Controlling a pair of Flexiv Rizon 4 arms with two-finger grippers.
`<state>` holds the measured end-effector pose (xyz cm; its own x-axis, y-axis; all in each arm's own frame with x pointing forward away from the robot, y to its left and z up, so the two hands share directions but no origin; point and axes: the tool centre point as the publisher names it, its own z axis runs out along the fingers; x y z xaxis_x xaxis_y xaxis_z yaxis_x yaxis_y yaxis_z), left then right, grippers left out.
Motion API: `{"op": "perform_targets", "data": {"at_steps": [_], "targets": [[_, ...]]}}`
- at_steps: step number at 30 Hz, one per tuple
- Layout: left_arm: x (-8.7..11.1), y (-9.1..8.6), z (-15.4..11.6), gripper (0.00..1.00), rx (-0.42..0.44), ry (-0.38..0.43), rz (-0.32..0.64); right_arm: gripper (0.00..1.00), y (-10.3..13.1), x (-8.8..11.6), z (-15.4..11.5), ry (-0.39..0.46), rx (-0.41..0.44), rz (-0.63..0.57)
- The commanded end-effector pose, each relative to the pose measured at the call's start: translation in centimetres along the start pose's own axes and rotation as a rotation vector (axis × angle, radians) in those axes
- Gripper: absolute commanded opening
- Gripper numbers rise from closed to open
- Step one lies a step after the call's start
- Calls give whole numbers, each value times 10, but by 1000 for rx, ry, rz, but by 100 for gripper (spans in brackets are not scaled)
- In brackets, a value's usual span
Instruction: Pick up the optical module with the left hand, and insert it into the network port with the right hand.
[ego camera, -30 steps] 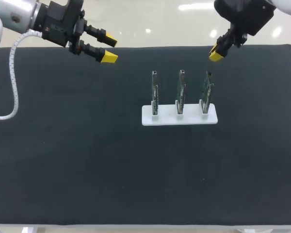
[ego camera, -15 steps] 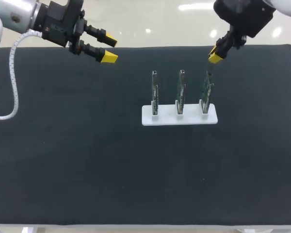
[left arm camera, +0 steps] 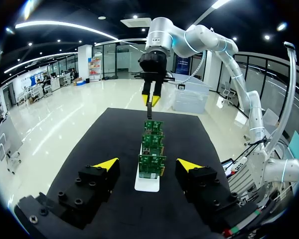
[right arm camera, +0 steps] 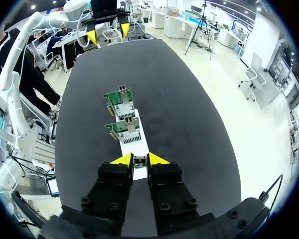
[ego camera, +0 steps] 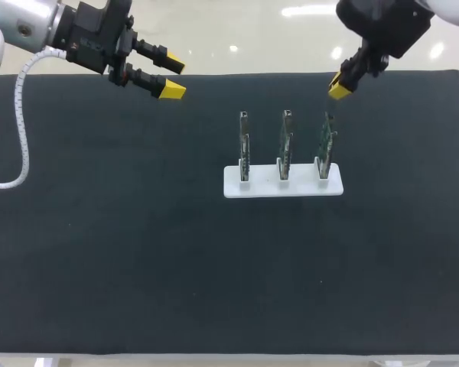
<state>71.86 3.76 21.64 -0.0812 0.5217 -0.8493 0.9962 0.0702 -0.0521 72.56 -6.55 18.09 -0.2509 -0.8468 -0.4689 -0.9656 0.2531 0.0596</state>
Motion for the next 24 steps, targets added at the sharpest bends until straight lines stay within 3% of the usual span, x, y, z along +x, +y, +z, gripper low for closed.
{"op": "perform_targets", "data": {"at_steps": [1, 24], "targets": [[0, -1, 0, 100, -2, 3, -1, 0, 0, 1, 2, -3, -14, 0], [0, -1, 0, 100, -2, 3, -1, 0, -4, -2, 10, 9, -30, -45]]}}
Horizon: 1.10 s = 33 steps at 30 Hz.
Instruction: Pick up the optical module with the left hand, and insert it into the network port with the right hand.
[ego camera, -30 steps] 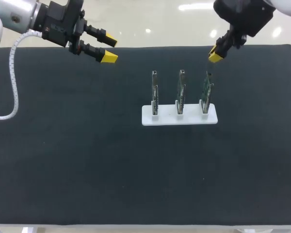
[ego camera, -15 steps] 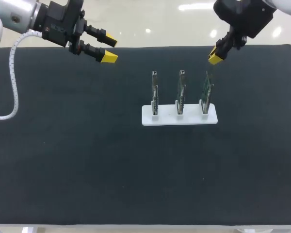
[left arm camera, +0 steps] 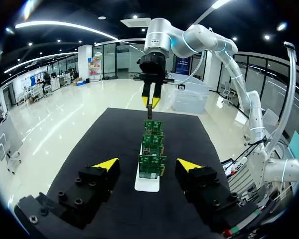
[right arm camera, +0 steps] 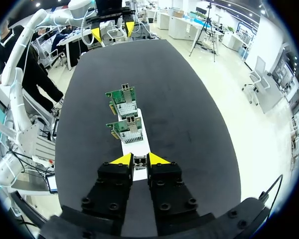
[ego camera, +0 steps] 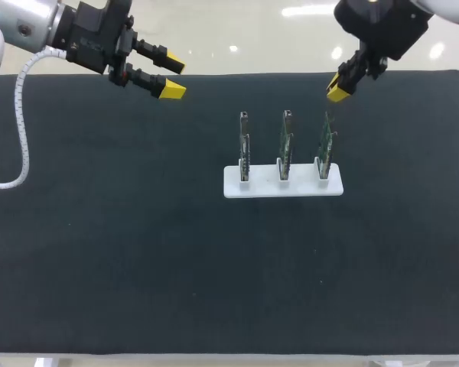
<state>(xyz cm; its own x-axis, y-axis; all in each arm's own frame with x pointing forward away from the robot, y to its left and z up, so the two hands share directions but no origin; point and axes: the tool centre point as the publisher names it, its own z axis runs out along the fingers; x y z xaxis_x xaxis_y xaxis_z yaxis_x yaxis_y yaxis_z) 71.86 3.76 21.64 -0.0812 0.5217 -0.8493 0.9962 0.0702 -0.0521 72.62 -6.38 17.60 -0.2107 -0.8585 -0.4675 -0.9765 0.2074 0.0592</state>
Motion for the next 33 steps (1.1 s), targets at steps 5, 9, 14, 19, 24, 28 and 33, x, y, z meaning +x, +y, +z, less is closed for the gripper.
{"op": "perform_targets", "data": {"at_steps": [5, 9, 14, 19, 24, 28, 33], "targets": [[0, -1, 0, 100, -2, 3, -1, 0, -5, 0, 6, 4, -11, 1], [0, -1, 0, 100, -2, 3, -1, 0, -4, 2, 7, 2, -16, 8], [0, -1, 0, 100, -2, 3, -1, 0, -4, 4, 9, -5, -18, 19], [0, -1, 0, 100, -2, 3, -1, 0, -4, 5, 10, -10, -21, 24], [0, -1, 0, 100, -2, 3, -1, 66, -3, 1, 4, -13, -25, 40], [0, -1, 0, 100, -2, 3, -1, 100, -2, -3, -5, -3, -7, 35], [0, -1, 0, 100, -2, 3, -1, 100, -4, -6, -15, 5, 14, 34]]}}
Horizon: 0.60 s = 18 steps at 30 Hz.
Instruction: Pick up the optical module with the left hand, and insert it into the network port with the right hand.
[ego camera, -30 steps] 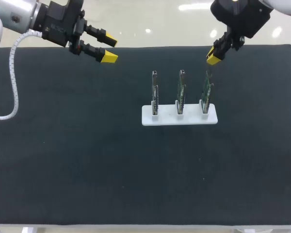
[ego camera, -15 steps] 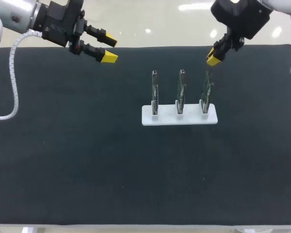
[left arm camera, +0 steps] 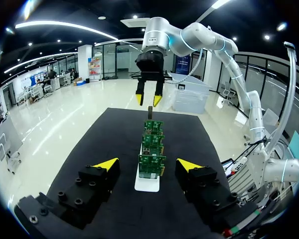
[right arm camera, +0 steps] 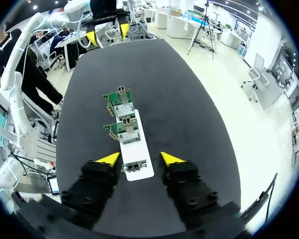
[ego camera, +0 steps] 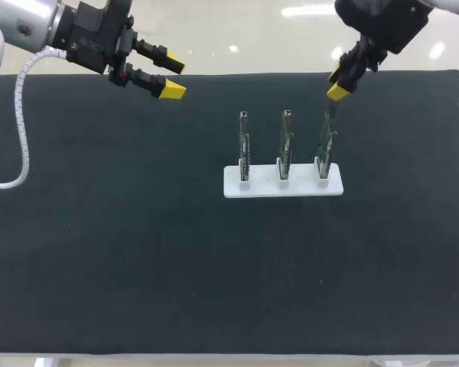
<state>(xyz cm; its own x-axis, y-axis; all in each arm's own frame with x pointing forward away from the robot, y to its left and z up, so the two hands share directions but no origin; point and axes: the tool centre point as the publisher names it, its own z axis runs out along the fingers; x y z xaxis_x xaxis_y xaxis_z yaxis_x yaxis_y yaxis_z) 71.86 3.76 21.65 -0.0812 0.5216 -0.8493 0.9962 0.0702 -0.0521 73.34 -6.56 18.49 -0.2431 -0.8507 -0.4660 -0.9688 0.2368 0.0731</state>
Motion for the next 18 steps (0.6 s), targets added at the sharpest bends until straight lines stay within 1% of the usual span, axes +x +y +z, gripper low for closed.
{"op": "perform_targets", "data": {"at_steps": [1, 3, 4, 5, 6, 14, 18], "targets": [[0, -1, 0, 100, -2, 3, -1, 100, 3, -3, -8, 8, 16, 0], [0, -1, 0, 100, -2, 3, -1, 100, 3, -6, -10, 9, 24, -7], [0, -1, 0, 100, -2, 3, -1, 66, 2, -6, -11, 10, 26, -7], [0, -1, 0, 100, -2, 3, -1, 39, 2, -7, -12, 11, 30, -8], [0, -1, 0, 100, -2, 3, -1, 0, 2, -7, -13, 10, 37, -23], [0, -1, 0, 100, -2, 3, -1, 0, 1, -9, -12, 16, 38, -41], [0, -1, 0, 100, -2, 3, -1, 0, 1, -7, -8, 19, 33, -43]]}}
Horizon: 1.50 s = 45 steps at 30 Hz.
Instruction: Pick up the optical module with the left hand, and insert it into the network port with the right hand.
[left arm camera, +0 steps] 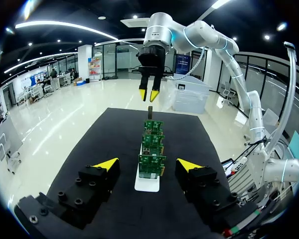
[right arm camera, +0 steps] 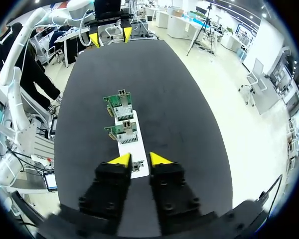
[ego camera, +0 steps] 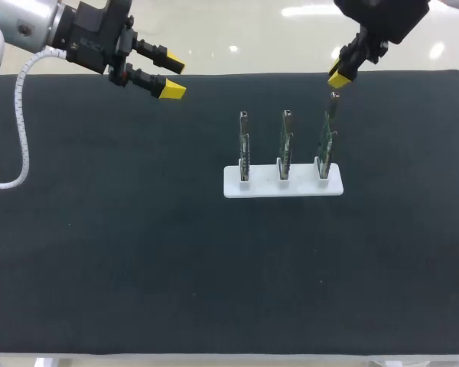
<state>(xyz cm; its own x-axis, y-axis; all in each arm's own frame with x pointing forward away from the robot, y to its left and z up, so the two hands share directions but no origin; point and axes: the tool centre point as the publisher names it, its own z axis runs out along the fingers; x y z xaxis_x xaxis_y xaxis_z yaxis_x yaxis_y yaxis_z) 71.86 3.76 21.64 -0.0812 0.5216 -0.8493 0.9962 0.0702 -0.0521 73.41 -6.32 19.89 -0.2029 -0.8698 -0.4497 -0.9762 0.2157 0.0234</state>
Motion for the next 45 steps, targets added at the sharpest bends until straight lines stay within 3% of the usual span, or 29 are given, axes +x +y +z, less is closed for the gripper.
{"op": "perform_targets", "data": {"at_steps": [1, 15, 45], "targets": [[0, -1, 0, 100, -2, 3, -1, 0, 0, 2, 4, -2, -3, 1], [0, -1, 0, 100, -2, 3, -1, 0, 3, 7, 6, 1, -14, 8], [0, -1, 0, 100, -2, 3, -1, 0, 0, 16, 40, -23, -94, 28]]}}
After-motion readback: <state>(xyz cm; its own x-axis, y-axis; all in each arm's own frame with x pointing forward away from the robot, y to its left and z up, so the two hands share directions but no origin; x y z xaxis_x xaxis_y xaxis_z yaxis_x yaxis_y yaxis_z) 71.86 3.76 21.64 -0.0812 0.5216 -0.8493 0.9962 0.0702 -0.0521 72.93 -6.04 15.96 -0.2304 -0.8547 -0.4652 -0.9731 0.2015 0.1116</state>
